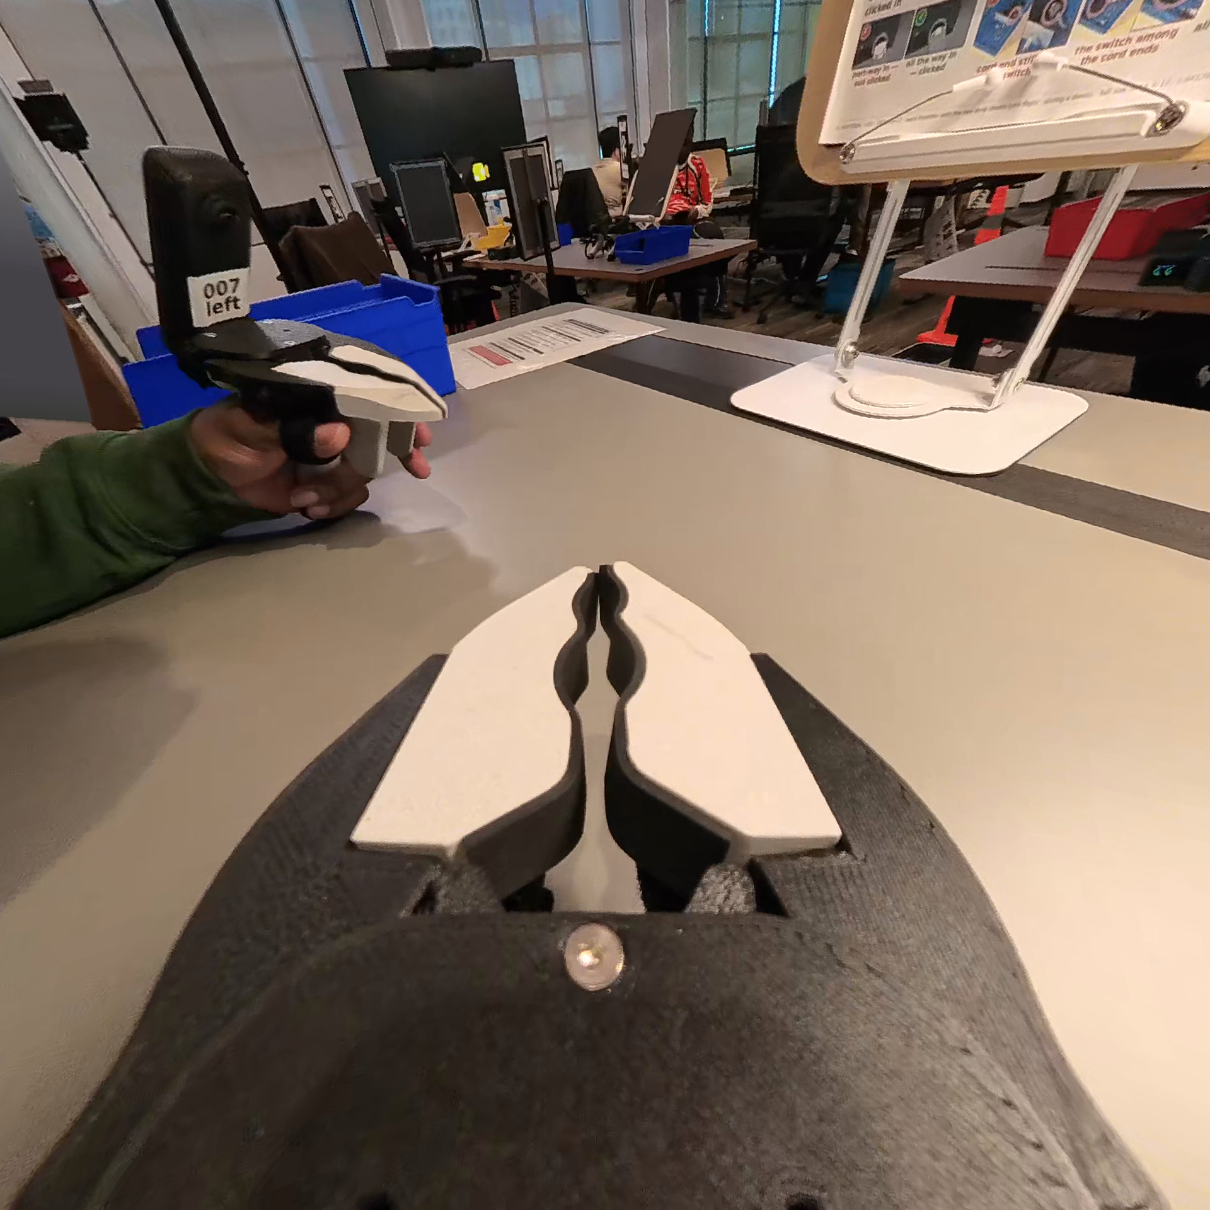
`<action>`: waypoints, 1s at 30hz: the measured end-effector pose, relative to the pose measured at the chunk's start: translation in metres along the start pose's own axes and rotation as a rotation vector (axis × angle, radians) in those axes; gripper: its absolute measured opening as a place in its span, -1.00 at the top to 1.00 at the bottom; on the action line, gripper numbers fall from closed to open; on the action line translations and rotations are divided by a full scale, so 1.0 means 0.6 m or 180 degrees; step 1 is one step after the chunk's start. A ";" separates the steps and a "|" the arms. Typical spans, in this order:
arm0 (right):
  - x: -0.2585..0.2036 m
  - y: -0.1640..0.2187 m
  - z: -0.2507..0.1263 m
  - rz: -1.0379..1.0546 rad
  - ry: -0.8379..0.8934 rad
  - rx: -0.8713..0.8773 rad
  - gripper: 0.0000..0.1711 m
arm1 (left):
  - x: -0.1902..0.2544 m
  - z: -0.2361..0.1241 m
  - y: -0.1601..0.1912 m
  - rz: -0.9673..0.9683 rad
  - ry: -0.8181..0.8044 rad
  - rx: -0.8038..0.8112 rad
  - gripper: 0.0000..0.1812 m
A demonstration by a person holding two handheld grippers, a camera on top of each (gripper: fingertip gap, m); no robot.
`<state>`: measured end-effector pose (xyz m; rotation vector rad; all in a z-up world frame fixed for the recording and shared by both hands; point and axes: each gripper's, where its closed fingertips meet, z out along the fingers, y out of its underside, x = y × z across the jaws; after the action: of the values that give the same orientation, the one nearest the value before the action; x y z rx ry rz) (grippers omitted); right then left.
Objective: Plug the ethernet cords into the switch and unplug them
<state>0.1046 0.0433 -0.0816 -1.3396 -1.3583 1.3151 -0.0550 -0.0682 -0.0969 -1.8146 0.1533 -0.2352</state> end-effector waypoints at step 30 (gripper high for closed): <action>0.055 0.007 -0.423 -0.0641 0.2578 -0.0576 0.30 | -0.044 -0.534 0.042 0.0032 -0.3629 -0.0381 0.21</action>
<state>0.3504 0.1092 -0.0544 -1.5639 -1.0025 0.4183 -0.1571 -0.3696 -0.0458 -1.8088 -0.6339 0.8327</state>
